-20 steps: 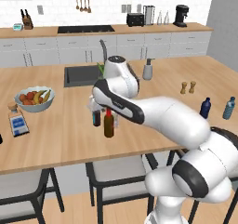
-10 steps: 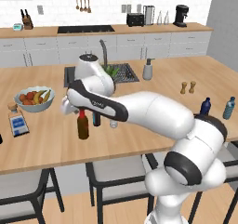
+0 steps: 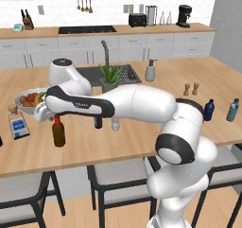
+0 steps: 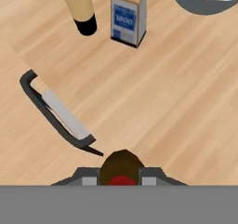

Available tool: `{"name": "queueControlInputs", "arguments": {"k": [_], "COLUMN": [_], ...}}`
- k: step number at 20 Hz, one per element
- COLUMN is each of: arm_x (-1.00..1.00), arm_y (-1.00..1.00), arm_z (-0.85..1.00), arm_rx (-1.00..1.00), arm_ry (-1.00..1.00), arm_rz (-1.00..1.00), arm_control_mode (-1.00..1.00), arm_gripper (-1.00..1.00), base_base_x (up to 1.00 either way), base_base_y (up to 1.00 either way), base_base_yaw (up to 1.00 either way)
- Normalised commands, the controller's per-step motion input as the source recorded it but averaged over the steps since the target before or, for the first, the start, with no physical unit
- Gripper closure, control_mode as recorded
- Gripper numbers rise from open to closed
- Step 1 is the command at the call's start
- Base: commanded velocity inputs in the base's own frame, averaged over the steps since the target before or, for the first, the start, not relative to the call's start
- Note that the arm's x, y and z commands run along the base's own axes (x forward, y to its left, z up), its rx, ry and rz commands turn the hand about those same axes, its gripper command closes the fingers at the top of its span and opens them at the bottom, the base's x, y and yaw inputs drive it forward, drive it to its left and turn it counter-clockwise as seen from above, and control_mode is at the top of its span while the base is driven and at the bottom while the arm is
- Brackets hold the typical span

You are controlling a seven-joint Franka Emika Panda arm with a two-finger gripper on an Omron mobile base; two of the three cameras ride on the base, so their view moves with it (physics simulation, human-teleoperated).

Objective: Move the plastic bottles in the middle to the plastics group, and the glass bottles in the middle to the glass group.

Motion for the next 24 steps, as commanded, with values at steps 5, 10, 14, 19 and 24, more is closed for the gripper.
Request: {"name": "queueControlInputs", "arguments": {"k": [5, 10, 14, 19, 24], "arm_x": [0.00, 0.30, 0.41, 0.27, 0.14], "arm_y": [0.93, 0.52, 0.45, 0.36, 0.06], "arm_z": [0.00, 0.00, 0.00, -0.03, -0.24], "arm_rx": [-0.07, -0.05, -0.02, -0.02, 0.00], "arm_ry": [0.00, 0.00, 0.00, 0.00, 0.00], "arm_rz": [0.04, 0.00, 0.00, 0.00, 0.00], "arm_control_mode": [-1.00, -1.00, -1.00, -1.00, -1.00], "arm_gripper": [1.00, 1.00, 1.00, 1.00, 1.00], "base_base_x": [0.00, 0.00, 0.00, 0.00, 0.00], "base_base_y": [0.00, 0.00, 0.00, 0.00, 0.00], "base_base_yaw": [0.00, 0.00, 0.00, 0.00, 0.00]}}
